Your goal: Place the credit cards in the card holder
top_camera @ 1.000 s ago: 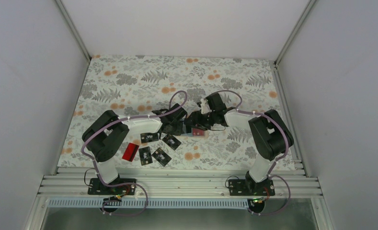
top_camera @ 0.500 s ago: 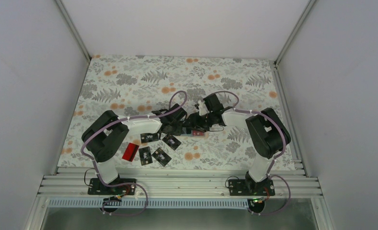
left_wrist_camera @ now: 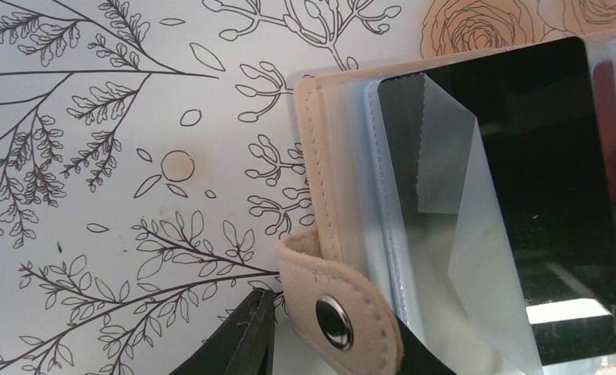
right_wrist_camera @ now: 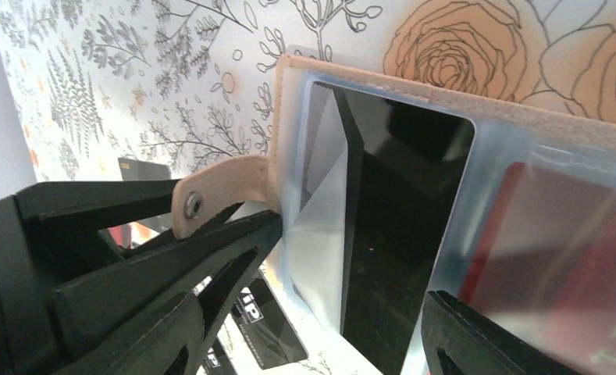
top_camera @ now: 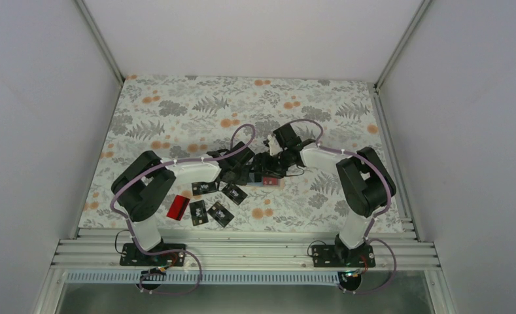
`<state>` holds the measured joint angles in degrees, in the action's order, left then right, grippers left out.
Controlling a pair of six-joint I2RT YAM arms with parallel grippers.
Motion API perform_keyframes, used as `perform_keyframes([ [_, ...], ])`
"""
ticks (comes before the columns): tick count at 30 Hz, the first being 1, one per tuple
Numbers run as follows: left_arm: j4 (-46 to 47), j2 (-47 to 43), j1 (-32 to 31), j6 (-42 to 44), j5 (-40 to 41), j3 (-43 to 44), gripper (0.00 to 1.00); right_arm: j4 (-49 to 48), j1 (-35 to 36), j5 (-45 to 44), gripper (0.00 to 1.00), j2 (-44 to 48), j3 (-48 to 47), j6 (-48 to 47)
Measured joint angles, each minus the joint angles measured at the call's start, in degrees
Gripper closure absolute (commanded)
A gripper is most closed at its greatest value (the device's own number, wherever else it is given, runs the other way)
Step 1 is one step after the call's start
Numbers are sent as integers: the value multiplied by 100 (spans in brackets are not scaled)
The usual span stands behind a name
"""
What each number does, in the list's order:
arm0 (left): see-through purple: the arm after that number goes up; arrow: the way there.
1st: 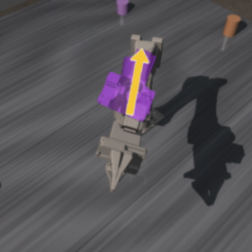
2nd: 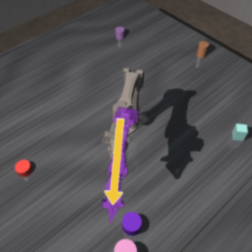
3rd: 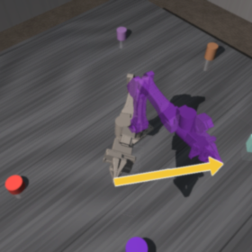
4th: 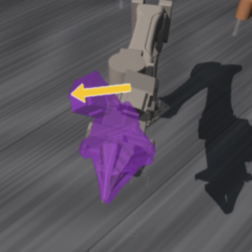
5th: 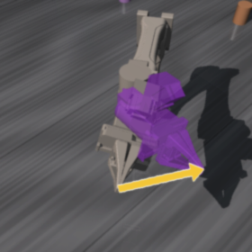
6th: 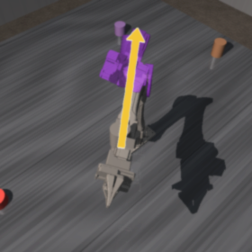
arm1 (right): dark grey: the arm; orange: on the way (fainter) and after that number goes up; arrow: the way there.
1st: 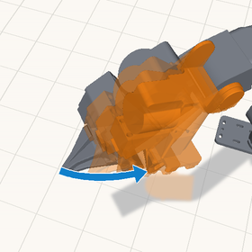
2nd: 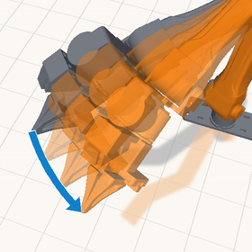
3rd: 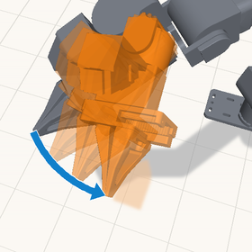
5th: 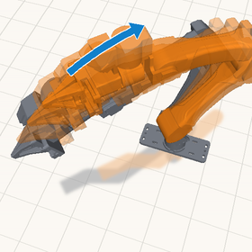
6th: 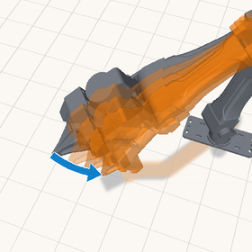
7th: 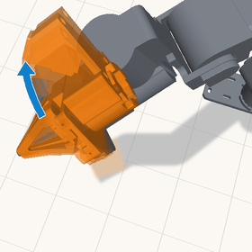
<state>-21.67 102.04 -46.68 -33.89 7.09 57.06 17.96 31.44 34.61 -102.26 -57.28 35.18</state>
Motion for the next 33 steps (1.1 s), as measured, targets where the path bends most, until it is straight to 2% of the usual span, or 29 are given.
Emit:
perform_keyframes([
  [16, 153, -76, 0, 0, -2, -116, 74, 669, 17, -247, 27, 358, -302, -232],
  [22, 96, -214, 0, 0, -4, -223, 73, 986, -31, -828, 25, 933, -479, -529],
  [27, 17, -378, 0, 7, 24, -256, 73, 1060, -363, -1259, 20, 1495, -13, -782],
  [33, 0, -431, 0, 17, 92, -256, 73, 1029, -861, -1191, 20, 1694, 767, -935],
])
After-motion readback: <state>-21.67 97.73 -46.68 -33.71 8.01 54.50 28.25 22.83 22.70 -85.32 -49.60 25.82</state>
